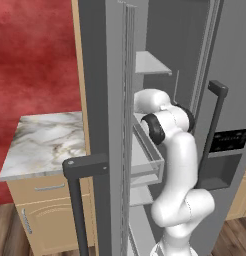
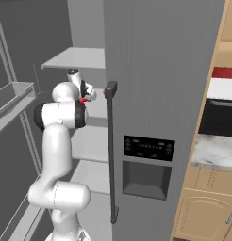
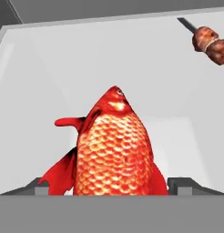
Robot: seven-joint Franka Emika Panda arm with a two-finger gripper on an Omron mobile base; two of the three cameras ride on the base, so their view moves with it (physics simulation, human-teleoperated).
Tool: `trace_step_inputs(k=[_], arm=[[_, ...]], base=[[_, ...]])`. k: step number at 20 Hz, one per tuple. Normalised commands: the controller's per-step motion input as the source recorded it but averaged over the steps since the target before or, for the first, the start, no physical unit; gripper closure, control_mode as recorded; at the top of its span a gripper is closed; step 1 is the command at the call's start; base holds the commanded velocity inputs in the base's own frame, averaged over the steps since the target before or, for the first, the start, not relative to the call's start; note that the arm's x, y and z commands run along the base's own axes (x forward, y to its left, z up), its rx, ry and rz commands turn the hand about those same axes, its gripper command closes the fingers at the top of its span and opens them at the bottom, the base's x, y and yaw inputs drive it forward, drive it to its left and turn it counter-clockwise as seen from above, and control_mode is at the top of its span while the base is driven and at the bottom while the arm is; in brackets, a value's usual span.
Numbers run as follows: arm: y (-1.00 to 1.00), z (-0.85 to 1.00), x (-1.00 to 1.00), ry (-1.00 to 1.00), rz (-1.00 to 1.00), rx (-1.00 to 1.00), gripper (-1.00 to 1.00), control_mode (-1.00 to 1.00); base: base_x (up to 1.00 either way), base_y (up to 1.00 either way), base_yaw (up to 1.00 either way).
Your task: Take the fish out of the fridge, briefly rinse it in the sink, and place it on the tray next to the sink.
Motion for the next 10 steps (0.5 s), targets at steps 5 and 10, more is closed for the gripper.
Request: trace_step_inputs(k=[5,10], arm=[[-0.03,0.18,-0.95,0.00,-0.11,0.07,1.00,-1.00],[-0.23,0.41,-1.00,0.00,-0.17,0.13,1.00,-1.00]], base=[[0.00,0.00,0.00],[0.00,0.00,0.00]])
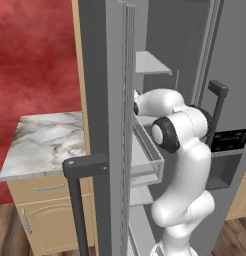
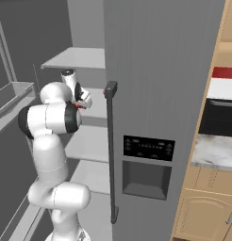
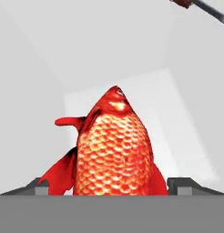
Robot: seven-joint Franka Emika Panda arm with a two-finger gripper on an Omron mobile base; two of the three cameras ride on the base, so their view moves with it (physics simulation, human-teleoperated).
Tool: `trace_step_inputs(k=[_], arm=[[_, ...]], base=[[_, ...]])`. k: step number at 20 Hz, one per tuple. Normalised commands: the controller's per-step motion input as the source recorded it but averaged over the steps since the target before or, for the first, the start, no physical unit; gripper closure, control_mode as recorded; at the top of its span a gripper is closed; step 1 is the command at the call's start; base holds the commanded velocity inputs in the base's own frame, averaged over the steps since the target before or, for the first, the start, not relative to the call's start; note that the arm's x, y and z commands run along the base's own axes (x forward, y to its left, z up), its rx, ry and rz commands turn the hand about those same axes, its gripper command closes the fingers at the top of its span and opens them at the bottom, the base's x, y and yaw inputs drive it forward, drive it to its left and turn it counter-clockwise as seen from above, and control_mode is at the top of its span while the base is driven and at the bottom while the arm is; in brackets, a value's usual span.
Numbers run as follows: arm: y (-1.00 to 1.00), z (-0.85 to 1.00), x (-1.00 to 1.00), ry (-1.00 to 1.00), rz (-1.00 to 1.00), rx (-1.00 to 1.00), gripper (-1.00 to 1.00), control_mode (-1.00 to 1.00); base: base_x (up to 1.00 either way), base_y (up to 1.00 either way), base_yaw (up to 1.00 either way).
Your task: Take the fish out of the fridge, briefly rinse it in the sink, and place it on the tray next to the sink.
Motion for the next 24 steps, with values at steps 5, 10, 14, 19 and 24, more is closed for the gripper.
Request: trace_step_inputs(k=[5,10,14,19,24], arm=[[-0.43,-0.01,-1.00,-0.04,-0.13,0.03,1.00,-1.00],[-0.37,0.72,-1.00,-0.13,-0.13,0.09,1.00,-1.00],[-0.15,1.00,-1.00,-0.01,-0.14,0.07,1.00,-1.00],[-0.11,1.00,-1.00,0.00,-0.11,0.09,1.00,-1.00],[-0.07,0.90,-1.00,0.08,-0.06,0.09,1.00,-1.00]], base=[[0.00,0.00,0.00],[0.00,0.00,0.00],[0.00,0.00,0.00],[0.00,0.00,0.00],[0.00,0.00,0.00]])
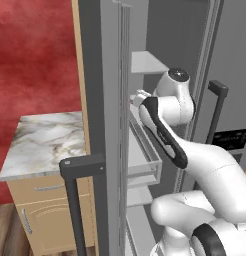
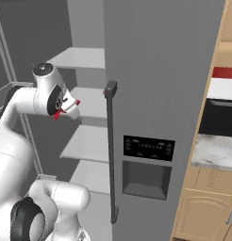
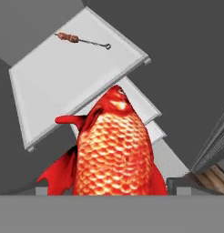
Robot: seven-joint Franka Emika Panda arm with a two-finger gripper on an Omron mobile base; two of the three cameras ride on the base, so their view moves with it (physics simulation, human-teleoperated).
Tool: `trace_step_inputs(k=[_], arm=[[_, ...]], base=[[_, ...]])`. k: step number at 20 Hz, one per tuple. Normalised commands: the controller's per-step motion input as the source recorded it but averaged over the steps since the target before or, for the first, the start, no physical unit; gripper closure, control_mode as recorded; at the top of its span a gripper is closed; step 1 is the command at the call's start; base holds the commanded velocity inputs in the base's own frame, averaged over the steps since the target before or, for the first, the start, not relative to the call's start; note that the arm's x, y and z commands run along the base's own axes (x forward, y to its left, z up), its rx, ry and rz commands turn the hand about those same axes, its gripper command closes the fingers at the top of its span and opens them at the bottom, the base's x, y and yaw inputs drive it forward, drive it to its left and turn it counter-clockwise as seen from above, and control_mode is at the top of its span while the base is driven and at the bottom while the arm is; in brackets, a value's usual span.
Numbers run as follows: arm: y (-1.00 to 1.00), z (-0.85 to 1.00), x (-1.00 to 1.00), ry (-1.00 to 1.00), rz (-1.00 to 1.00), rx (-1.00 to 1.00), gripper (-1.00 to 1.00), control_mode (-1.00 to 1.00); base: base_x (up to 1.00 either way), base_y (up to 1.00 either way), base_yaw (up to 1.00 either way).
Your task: Take the fish out of the fridge, briefly rinse it in the sink, and place it on the tray next to the sink.
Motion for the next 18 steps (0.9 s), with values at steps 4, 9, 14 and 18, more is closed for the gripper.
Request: trace_step_inputs(k=[4,9,14,18], arm=[[-0.33,0.87,-1.00,0.07,-0.04,0.11,1.00,-1.00],[-0.35,0.30,-1.00,0.00,-0.07,0.01,1.00,-1.00],[-0.16,-0.07,-0.40,0.00,-0.11,0.00,1.00,1.00],[0.00,0.00,0.00,0.00,0.00,0.00,1.00,1.00]], base=[[0.00,0.00,0.00],[0.00,0.00,0.00],[-0.60,-0.08,-0.34],[-0.71,0.00,-0.85]])
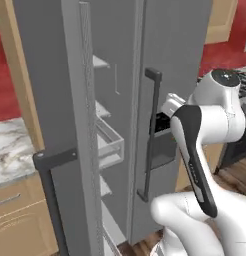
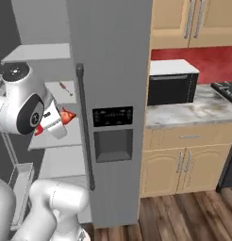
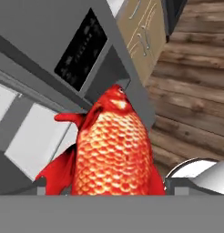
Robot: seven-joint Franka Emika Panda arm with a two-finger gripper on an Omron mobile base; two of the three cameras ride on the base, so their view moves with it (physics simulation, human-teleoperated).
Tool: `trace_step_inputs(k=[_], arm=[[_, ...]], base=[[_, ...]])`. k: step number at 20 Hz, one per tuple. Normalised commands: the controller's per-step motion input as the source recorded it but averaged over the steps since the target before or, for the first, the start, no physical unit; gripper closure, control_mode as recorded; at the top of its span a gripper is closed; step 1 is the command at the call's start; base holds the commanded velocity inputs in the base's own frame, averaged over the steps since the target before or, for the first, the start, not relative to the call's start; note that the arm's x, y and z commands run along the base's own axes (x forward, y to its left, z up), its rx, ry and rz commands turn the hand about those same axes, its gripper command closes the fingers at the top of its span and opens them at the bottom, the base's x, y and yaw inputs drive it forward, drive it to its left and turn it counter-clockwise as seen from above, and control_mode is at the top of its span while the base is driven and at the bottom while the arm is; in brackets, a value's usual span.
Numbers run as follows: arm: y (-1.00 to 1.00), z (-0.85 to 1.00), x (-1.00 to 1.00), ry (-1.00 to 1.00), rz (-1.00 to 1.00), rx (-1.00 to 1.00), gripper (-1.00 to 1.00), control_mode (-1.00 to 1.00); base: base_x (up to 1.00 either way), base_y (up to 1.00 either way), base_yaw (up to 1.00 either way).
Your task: Take the fish out of the fridge, briefly rinse it in the sink, and place it on the tray next to the sink.
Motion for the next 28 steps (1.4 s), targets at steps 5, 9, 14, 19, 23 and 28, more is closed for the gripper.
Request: trace_step_inputs(k=[5,9,14,19,23,28], arm=[[0.00,0.00,0.00,0.00,0.00,0.00,1.00,1.00],[0.00,0.00,0.00,0.00,0.00,0.00,1.00,1.00],[0.00,0.00,0.00,0.00,0.00,0.00,1.00,1.00],[0.00,0.00,0.00,0.00,0.00,0.00,1.00,1.00],[0.00,0.00,0.00,0.00,0.00,0.00,1.00,1.00],[0.00,0.00,0.00,0.00,0.00,0.00,1.00,1.00]], base=[[-0.08,-0.21,-0.98],[0.01,-0.38,-1.00],[0.14,-0.56,-0.94],[0.52,-0.60,-0.82],[1.00,-0.14,-0.50],[1.00,0.01,-0.31]])
